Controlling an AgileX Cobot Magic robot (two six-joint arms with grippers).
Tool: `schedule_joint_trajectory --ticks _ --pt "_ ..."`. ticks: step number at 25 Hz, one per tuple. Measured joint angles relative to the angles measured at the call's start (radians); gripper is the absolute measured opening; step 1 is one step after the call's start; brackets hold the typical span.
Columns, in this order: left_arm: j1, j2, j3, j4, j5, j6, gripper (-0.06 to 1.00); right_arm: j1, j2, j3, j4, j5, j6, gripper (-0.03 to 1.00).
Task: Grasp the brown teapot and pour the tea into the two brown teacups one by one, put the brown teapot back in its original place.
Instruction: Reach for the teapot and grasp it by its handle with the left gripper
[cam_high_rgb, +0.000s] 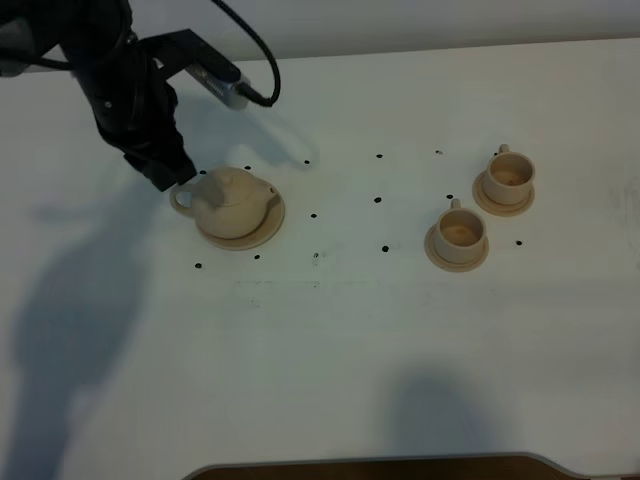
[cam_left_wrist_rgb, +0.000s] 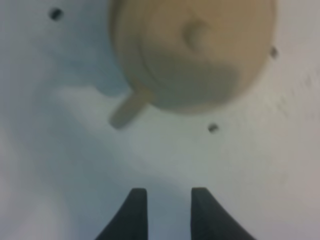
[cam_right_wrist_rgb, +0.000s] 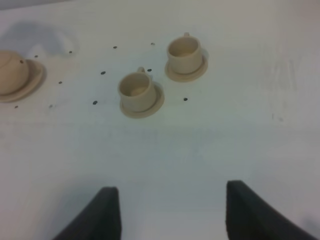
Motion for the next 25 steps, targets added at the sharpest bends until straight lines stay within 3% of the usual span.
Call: schedule_joint_trajectory --ticks 8,13,19,25 --pt "0.0 -0.047 0.083 0.051 0.0 0.208 0.24 0.0 0.0 0.0 0.001 0.0 0.0 0.48" --pt "0.0 -0.047 0.085 0.056 0.0 0.215 0.28 0.0 0.0 0.0 0.001 0.0 0.0 0.48" --pt "0.0 -0.047 0.085 0.122 0.0 0.215 0.41 0.0 0.0 0.0 0.001 0.0 0.0 0.48" --pt "0.0 -0.047 0.085 0.095 -0.001 0.246 0.49 0.0 0.0 0.0 0.001 0.0 0.0 0.48"
